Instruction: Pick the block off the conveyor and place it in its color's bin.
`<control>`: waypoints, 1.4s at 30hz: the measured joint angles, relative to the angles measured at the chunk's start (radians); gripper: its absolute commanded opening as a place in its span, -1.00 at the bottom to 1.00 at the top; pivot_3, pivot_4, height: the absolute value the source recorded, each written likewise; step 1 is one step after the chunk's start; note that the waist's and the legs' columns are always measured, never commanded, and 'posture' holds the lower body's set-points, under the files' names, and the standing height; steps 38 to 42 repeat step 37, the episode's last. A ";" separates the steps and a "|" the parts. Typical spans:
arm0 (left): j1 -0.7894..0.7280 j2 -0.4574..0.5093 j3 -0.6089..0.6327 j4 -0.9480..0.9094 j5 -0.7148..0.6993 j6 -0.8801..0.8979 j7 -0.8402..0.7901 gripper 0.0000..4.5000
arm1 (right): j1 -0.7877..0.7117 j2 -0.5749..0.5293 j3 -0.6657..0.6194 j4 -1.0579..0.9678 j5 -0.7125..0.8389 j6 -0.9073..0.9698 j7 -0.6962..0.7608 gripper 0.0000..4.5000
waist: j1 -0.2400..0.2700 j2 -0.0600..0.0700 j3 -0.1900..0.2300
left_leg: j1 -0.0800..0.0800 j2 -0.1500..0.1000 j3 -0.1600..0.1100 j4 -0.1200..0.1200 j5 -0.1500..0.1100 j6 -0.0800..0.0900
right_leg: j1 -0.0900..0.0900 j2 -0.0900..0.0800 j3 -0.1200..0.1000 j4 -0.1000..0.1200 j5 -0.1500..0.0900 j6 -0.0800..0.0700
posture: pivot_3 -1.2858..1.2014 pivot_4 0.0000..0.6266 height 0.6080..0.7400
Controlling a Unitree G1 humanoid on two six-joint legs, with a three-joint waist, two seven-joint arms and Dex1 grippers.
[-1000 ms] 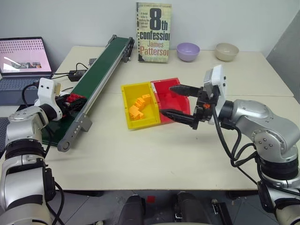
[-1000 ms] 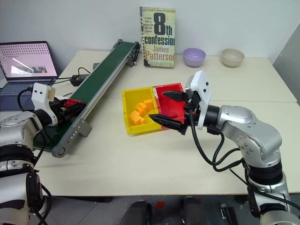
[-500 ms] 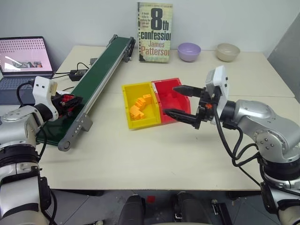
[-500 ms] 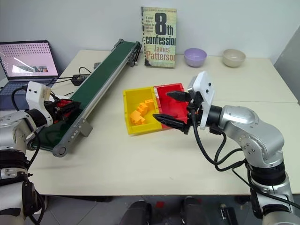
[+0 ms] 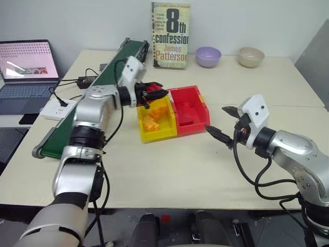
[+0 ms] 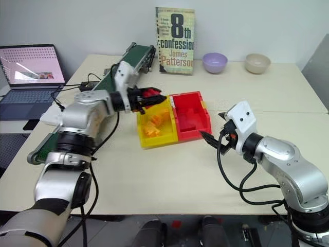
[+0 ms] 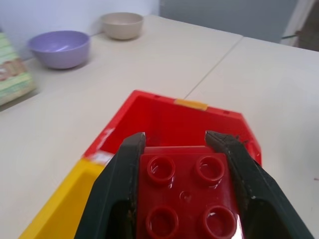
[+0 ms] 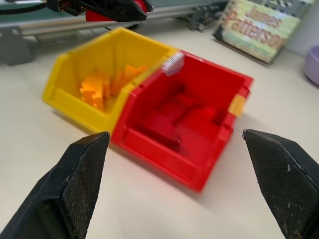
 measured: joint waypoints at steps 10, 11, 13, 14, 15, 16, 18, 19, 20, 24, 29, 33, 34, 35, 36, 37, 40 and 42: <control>-0.207 -0.186 -0.053 0.484 0.129 -0.329 0.001 0.20 | 0.091 0.094 -0.041 -0.149 -0.001 0.098 -0.169 1.00 | -0.004 0.000 0.000 | -0.001 0.000 0.000 0.000 0.000 0.000 | -0.001 0.004 -0.001 0.000 -0.002 0.004 | 0.03 -0.52 1.00; -0.226 -0.193 -0.045 0.512 0.135 -0.347 0.006 0.30 | 0.091 0.094 -0.048 -0.156 -0.001 0.105 -0.179 1.00 | -0.002 0.000 0.000 | -0.001 0.000 0.000 0.000 0.000 0.000 | -0.001 0.004 -0.001 0.000 -0.002 0.004 | 0.03 -0.52 1.00; -0.241 -0.198 -0.038 0.541 0.142 -0.371 0.008 0.50 | 0.091 0.095 -0.059 -0.165 -0.001 0.116 -0.188 1.00 | -0.001 0.000 0.000 | -0.001 0.000 0.000 0.000 0.000 0.000 | -0.001 0.004 -0.001 0.000 -0.002 0.004 | 0.03 -0.52 1.00; -0.249 -0.201 -0.037 0.558 0.146 -0.380 0.010 0.54 | 0.091 0.095 -0.063 -0.168 0.000 0.122 -0.194 1.00 | -0.001 0.000 0.000 | -0.001 0.000 0.000 0.000 0.000 0.000 | -0.001 0.004 -0.001 0.000 -0.002 0.004 | 0.03 -0.52 1.00; -0.254 -0.203 -0.032 0.572 0.152 -0.387 0.012 0.65 | 0.091 0.095 -0.068 -0.171 0.001 0.128 -0.196 1.00 | -0.001 0.000 0.000 | -0.001 0.000 0.000 0.000 0.000 0.000 | -0.001 0.004 -0.001 0.000 -0.002 0.004 | 0.03 -0.52 1.00; -0.257 -0.204 -0.028 0.583 0.155 -0.392 0.013 0.77 | 0.090 0.095 -0.073 -0.172 0.002 0.133 -0.197 1.00 | -0.002 0.000 0.000 | -0.001 0.000 0.000 0.000 0.000 0.000 | -0.001 0.004 -0.001 -0.001 -0.002 0.004 | 0.03 -0.52 1.00; -0.258 -0.200 -0.015 0.594 0.159 -0.405 0.011 0.94 | 0.083 0.094 -0.083 -0.171 0.002 0.139 -0.196 1.00 | -0.002 0.000 0.000 | -0.001 0.000 0.000 0.000 0.000 0.000 | -0.001 0.004 -0.001 -0.001 -0.002 0.004 | 0.03 -0.52 1.00; -0.258 -0.196 -0.010 0.595 0.160 -0.406 0.011 0.98 | 0.080 0.093 -0.086 -0.171 0.002 0.139 -0.195 1.00 | -0.002 0.000 0.000 | -0.001 0.000 0.000 0.000 0.000 0.000 | -0.001 0.004 -0.001 0.000 -0.002 0.004 | 0.03 -0.52 1.00; -0.259 -0.193 -0.006 0.595 0.160 -0.406 0.010 0.98 | 0.077 0.092 -0.086 -0.171 0.003 0.139 -0.194 1.00 | -0.002 0.000 0.000 | -0.001 0.000 0.000 0.000 0.000 0.000 | -0.001 0.004 -0.001 0.000 -0.002 0.004 | 0.03 -0.52 1.00; -0.265 -0.106 0.013 0.586 0.160 -0.396 -0.033 0.98 | 0.044 0.053 -0.086 -0.148 0.006 0.136 -0.152 1.00 | -0.007 0.000 0.000 | 0.000 0.001 0.000 0.000 0.000 0.000 | -0.001 0.005 -0.001 0.000 -0.002 0.004 | 0.03 -0.52 1.00; -0.154 0.112 0.010 0.422 0.174 -0.331 -0.171 0.98 | -0.005 -0.023 -0.073 -0.058 0.010 0.088 -0.031 1.00 | -0.025 0.001 0.000 | 0.003 0.002 -0.001 -0.002 0.000 0.000 | -0.001 0.006 0.000 0.002 -0.001 0.001 | 0.03 -0.52 1.00; 0.070 0.250 0.022 0.114 0.138 -0.166 -0.256 0.98 | -0.073 -0.070 -0.040 0.039 0.025 0.023 0.108 1.00 | -0.029 0.001 0.001 | 0.001 0.004 -0.003 -0.002 0.000 0.000 | -0.002 0.006 0.001 0.002 0.000 -0.001 | 0.03 -0.52 1.00; 0.102 0.267 0.026 0.060 0.129 -0.128 -0.259 0.98 | -0.082 -0.079 -0.039 0.058 0.025 0.009 0.128 1.00 | -0.027 0.001 0.001 | 0.000 0.005 -0.003 -0.001 0.000 0.000 | -0.002 0.006 0.000 0.002 0.000 -0.001 | 0.03 -0.52 1.00; 0.131 0.282 0.034 0.007 0.118 -0.096 -0.259 0.98 | -0.093 -0.083 -0.033 0.077 0.025 0.000 0.146 1.00 | -0.024 0.001 0.001 | 0.000 0.005 -0.003 -0.001 0.000 0.000 | -0.002 0.006 0.000 0.002 0.000 -0.001 | 0.03 -0.52 1.00; 0.180 0.310 0.048 -0.085 0.101 -0.049 -0.260 0.98 | -0.113 -0.087 -0.020 0.105 0.031 -0.018 0.181 1.00 | -0.020 0.001 0.001 | 0.000 0.005 -0.003 -0.001 0.000 0.000 | -0.002 0.004 0.000 0.002 0.000 0.000 | 0.03 -0.52 1.00; 0.238 0.341 0.069 -0.185 0.079 -0.003 -0.259 0.98 | -0.128 -0.092 -0.007 0.128 0.037 -0.037 0.217 1.00 | -0.020 0.001 0.001 | 0.000 0.005 -0.003 -0.001 0.000 0.000 | -0.002 0.004 0.001 0.002 0.000 -0.001 | 0.03 -0.52 1.00; 0.238 0.341 0.069 -0.185 0.079 -0.003 -0.259 0.98 | -0.128 -0.092 -0.007 0.128 0.037 -0.037 0.217 1.00 | -0.020 0.001 0.001 | 0.000 0.005 -0.003 -0.001 0.000 0.000 | -0.002 0.004 0.001 0.002 0.000 -0.001 | 0.03 -0.52 1.00; 0.238 0.341 0.069 -0.185 0.079 -0.003 -0.259 0.98 | -0.128 -0.092 -0.007 0.128 0.037 -0.037 0.217 1.00 | -0.020 0.001 0.001 | 0.000 0.005 -0.003 -0.001 0.000 0.000 | -0.002 0.004 0.001 0.002 0.000 -0.001 | 0.03 -0.52 1.00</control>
